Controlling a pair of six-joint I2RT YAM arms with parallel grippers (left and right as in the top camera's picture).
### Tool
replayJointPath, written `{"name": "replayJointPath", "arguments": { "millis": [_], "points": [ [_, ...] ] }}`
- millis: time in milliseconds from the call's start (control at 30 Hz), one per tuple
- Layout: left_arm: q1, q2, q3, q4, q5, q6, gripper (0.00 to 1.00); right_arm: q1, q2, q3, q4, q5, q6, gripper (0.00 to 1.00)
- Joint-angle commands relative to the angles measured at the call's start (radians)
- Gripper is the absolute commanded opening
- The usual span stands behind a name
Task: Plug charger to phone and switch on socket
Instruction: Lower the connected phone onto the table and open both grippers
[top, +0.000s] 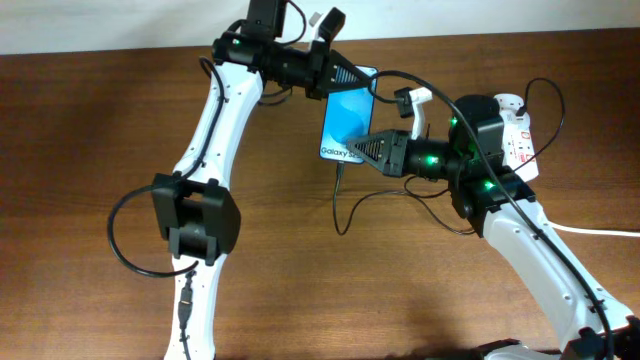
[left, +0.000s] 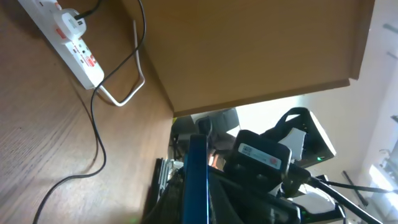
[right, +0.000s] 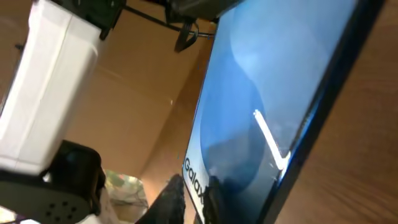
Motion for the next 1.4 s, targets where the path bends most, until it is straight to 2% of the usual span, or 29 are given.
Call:
{"name": "replayJointPath", "arguments": {
  "millis": [0,100,133,167,200,267,400,533,733,767,833,933,1067,1267,1367],
  "points": [
    [0.026,-0.008,0.010,-0.010,0.048,-0.029,0.00,-0.006,0.000,0.008,-0.008,0.039,-0.007,0.40],
    [0.050,-0.008,0.006,-0.012,-0.097,-0.005,0.00,-0.007,0.000,0.008,-0.019,0.037,-0.008,0.67],
    [0.052,-0.008,0.000,-0.053,-0.246,0.005,0.00,-0.007,0.000,0.008,-0.021,0.037,-0.008,0.76],
    [0.051,-0.008,-0.011,-0.117,-0.430,0.005,0.00,-0.007,0.000,0.008,-0.042,0.053,-0.011,0.78],
    [0.051,-0.006,-0.023,-0.149,-0.540,0.005,0.00,-0.007,0.000,0.008,-0.082,0.087,-0.011,0.79],
    [0.051,0.007,-0.071,-0.150,-0.640,0.005,0.00,-0.006,0.000,0.007,-0.225,0.191,-0.012,0.84],
    [0.051,0.106,-0.096,-0.098,-0.711,0.004,0.00,-0.006,0.000,0.007,-0.345,0.242,-0.061,0.86],
    [0.051,0.213,-0.096,-0.028,-0.735,-0.079,0.00,-0.005,0.000,0.007,-0.461,0.296,-0.109,0.88],
    [0.051,0.239,-0.096,-0.010,-0.829,-0.079,0.00,-0.005,0.000,0.007,-0.478,0.307,-0.109,0.90],
    [0.049,0.239,-0.096,-0.013,-0.832,-0.079,0.14,-0.006,0.000,0.007,-0.478,0.307,-0.109,0.90],
    [0.046,0.239,-0.096,-0.019,-0.832,-0.079,0.26,-0.006,0.000,0.007,-0.478,0.307,-0.109,0.90],
    [0.046,0.239,-0.096,-0.050,-0.895,-0.079,0.36,-0.006,0.000,0.007,-0.481,0.311,-0.109,0.93],
    [0.045,0.239,-0.096,-0.088,-1.006,-0.071,0.39,-0.006,0.000,0.007,-0.482,0.314,-0.109,0.94],
    [-0.002,0.239,-0.096,-0.171,-1.326,-0.063,0.47,-0.006,0.000,0.007,-0.486,0.322,-0.109,0.95],
    [-0.022,0.239,-0.096,-0.171,-1.341,-0.063,0.49,-0.006,0.000,0.007,-0.492,0.322,-0.109,0.95]
  ]
}}
